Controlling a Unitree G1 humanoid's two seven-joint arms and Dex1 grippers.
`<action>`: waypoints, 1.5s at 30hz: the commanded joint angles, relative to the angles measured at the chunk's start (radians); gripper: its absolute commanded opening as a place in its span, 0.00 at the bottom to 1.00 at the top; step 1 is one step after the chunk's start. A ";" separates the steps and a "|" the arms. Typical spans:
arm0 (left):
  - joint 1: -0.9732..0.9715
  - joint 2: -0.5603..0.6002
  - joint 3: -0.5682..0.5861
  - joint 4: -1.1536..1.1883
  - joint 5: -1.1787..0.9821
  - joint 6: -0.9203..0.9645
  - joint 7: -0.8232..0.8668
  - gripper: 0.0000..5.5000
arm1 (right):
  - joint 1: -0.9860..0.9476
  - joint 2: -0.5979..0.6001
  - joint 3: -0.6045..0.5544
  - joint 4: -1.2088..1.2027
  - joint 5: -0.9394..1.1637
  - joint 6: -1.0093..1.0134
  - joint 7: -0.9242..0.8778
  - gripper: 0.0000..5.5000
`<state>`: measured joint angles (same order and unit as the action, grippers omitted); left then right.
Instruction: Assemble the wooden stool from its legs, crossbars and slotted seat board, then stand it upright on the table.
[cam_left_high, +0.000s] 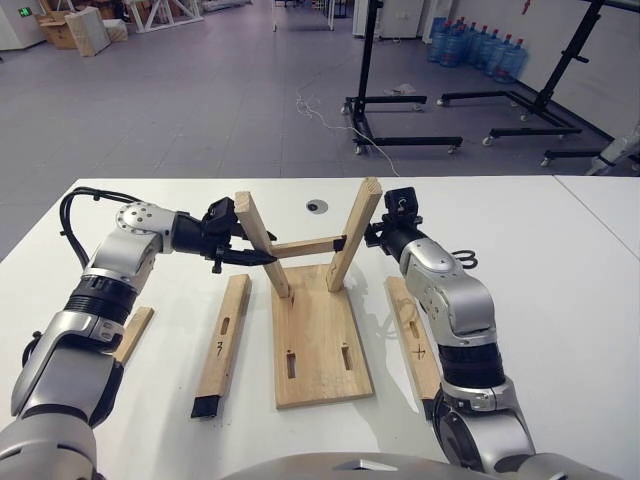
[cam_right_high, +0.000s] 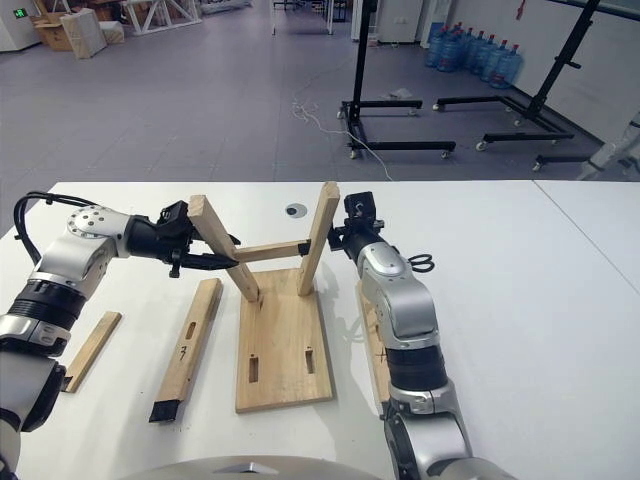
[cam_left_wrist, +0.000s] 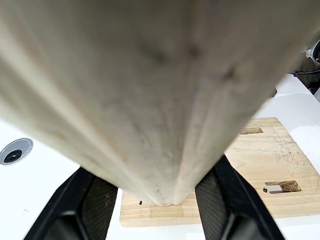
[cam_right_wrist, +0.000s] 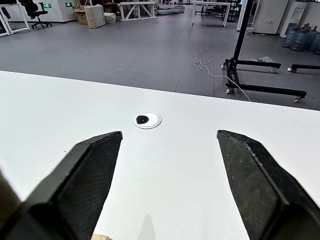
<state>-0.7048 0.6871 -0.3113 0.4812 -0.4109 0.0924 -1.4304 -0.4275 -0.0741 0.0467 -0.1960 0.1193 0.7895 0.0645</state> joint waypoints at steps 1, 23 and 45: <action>-0.084 -0.169 -0.229 -0.025 0.237 -0.031 -0.043 0.37 | -0.159 0.151 0.288 0.033 0.107 -0.025 0.245 0.64; 0.012 -0.052 -0.181 -0.066 0.231 -0.049 0.020 0.37 | -0.190 -0.087 -0.079 -0.098 -0.122 -0.437 -0.020 0.64; 0.022 -0.019 -0.125 -0.023 0.245 -0.013 0.148 0.37 | -0.135 -0.052 0.336 -0.076 -0.327 -0.351 0.082 0.64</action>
<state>-0.7324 0.6221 -0.3591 0.4504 -0.3765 0.0984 -1.3207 -0.5657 -0.1353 0.3131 -0.3697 -0.1605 0.3704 0.1128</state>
